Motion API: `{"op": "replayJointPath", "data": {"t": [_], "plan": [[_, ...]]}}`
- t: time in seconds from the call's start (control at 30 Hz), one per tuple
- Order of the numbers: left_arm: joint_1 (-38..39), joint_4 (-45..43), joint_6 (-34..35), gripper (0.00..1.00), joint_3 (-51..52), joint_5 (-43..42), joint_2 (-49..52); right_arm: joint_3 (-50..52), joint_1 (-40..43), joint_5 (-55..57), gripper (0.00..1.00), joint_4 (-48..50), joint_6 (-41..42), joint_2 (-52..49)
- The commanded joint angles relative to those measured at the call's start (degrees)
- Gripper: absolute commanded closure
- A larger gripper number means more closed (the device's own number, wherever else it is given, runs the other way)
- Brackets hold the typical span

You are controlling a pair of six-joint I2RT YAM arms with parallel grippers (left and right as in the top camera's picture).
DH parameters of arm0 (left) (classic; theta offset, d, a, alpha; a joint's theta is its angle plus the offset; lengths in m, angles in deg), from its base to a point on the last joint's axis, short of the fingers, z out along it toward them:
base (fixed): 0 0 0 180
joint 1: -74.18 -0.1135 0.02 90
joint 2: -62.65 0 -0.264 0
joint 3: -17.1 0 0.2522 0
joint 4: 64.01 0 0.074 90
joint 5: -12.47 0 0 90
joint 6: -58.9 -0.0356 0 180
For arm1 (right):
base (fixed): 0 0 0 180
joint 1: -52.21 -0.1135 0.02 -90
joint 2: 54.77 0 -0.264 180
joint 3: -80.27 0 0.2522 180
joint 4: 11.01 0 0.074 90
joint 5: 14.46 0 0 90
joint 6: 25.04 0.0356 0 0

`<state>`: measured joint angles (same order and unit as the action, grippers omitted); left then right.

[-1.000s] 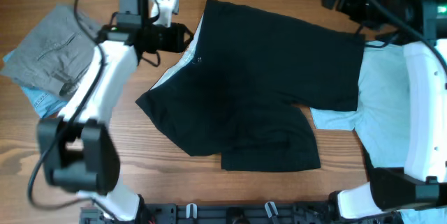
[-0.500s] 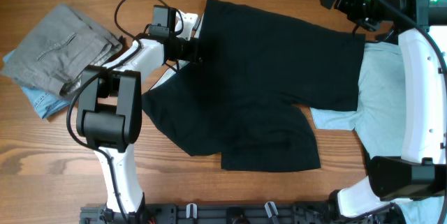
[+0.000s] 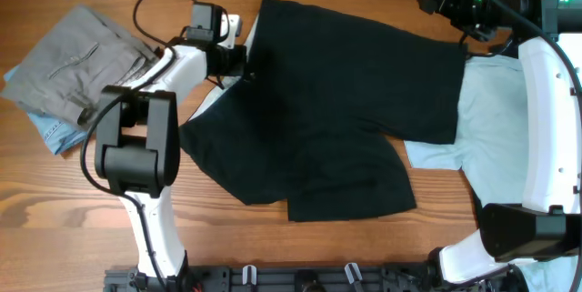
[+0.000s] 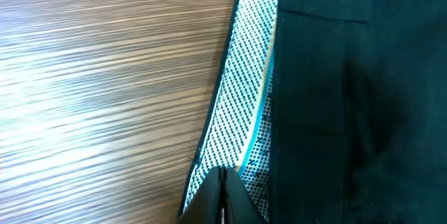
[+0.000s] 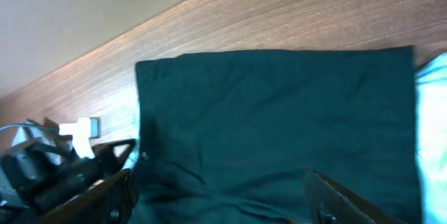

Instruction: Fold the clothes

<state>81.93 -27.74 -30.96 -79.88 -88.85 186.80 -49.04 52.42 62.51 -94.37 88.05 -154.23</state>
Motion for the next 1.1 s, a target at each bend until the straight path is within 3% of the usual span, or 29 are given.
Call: {"op": "replayJointPath", "data": {"t": [0.0, 0.07, 0.23, 0.33, 0.47, 0.53, 0.57, 0.67, 0.77, 0.83, 0.87, 0.93, 1.0, 1.03, 1.07], "plan": [[-2.8, 0.98, 0.33, 0.96, 1.18, -9.25, -2.1, -0.22, -0.02, 2.12, 0.2, -0.55, -0.61, -0.66], [-0.96, -0.52, 0.33, 0.96, 1.01, -15.47, -5.16, -0.22, -0.02, 2.12, 0.2, -0.5, -0.59, -0.66], [6.08, -1.05, 0.09, 0.96, 1.14, -13.38, -3.98, -0.22, -0.02, 2.12, 0.2, -0.85, -0.63, -1.03], [9.16, -1.22, 0.85, 0.96, 1.14, -3.93, 1.38, -0.22, -0.02, 2.1, 0.2, -1.57, -0.61, -1.95], [6.12, -0.96, 14.27, 0.96, 1.14, 17.66, 6.95, 0.07, -0.04, 2.08, 0.2, -1.97, -2.43, -3.32], [-0.09, -1.68, 21.94, 0.96, 1.11, 23.19, 6.99, 1.03, -1.09, 2.12, 0.2, -2.23, -11.98, -4.76], [-5.29, -4.59, 24.65, 0.96, 1.11, 18.16, 6.99, 1.36, -1.84, 2.16, 0.2, -3.13, -12.81, -6.43], [-10.56, -7.76, 24.57, 0.96, 0.35, 4.61, 6.97, 1.7, -2.6, 2.1, 0.24, -4.68, -12.44, -11.06], [-11.08, -7.76, 24.46, 0.91, -1.2, 1.81, 6.36, 1.73, -2.86, 2.08, 0.36, -5.99, -12.44, -17.0], [-10.1, -7.78, 24.06, 0.83, -2.23, 0.39, 5.03, 1.73, -2.95, 0.92, 0.53, -5.88, -12.44, -21.35], [-9.42, -7.78, 24.06, 0.79, -2.54, 0.39, 4.0, 1.73, -2.95, -0.26, 0.78, -5.53, -12.46, -23.45], [-8.33, -7.74, 23.87, 0.72, -2.54, 0.37, 2.38, 1.73, -3.02, -3.91, 0.87, -5.05, -12.92, -26.05], [-6.82, -7.74, 20.79, 0.59, -2.54, 0.0, 0.09, 1.73, -3.67, -13.27, 0.73, -6.36, -20.15, -29.0], [-6.25, -7.74, 19.26, 0.51, -2.54, 0.0, -1.38, 1.73, -4.37, -16.81, 0.56, -8.52, -24.26, -30.38], [-5.86, -7.74, 18.18, 0.47, -2.54, 0.0, -2.99, 1.73, -5.33, -17.62, 0.48, -11.06, -26.84, -31.85]]}}
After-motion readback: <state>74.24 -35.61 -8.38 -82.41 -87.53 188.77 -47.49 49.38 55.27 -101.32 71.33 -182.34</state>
